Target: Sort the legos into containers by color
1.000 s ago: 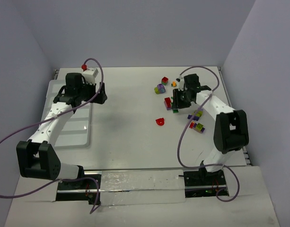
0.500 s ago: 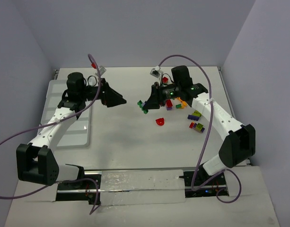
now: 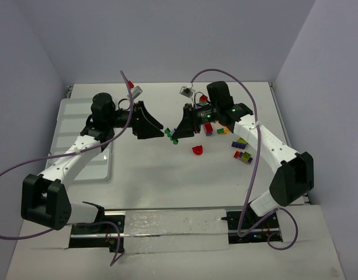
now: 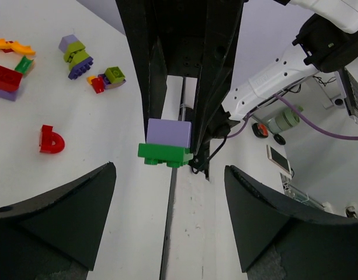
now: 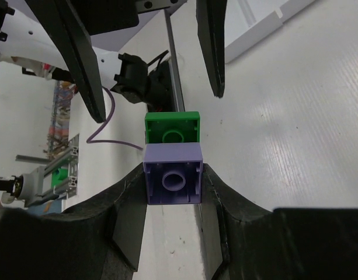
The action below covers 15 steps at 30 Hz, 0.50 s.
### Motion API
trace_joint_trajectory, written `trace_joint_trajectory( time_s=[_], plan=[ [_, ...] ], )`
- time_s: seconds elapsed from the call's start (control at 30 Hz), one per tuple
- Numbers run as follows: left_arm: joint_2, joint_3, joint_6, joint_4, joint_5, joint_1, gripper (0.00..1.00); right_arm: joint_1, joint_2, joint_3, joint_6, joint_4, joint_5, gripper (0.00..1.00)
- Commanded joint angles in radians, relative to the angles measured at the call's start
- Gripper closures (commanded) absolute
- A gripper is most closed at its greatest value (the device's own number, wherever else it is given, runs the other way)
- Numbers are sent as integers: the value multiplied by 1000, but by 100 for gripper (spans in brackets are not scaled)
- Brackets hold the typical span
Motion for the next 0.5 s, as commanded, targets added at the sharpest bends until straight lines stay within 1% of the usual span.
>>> trace_joint_trajectory(
  time_s=[0.0,0.17,0.3,0.37,0.47],
  plan=[
    [14,11,-34,81,24,-26,16,19,-7,60,1,27,-40,100],
    [33,23,-43,83,4,-51,18,33,-13,55,0,28,-34,100],
    [40,23,-42,82,11,-63,31,33,-19,52,-3,26,-29,100],
    [42,18,-43,86,11,-66,43,31,-24,49,-3,28,-30,100],
    [39,13,-45,90,22,-66,55,31,-25,47,1,31,-32,100]
  ],
)
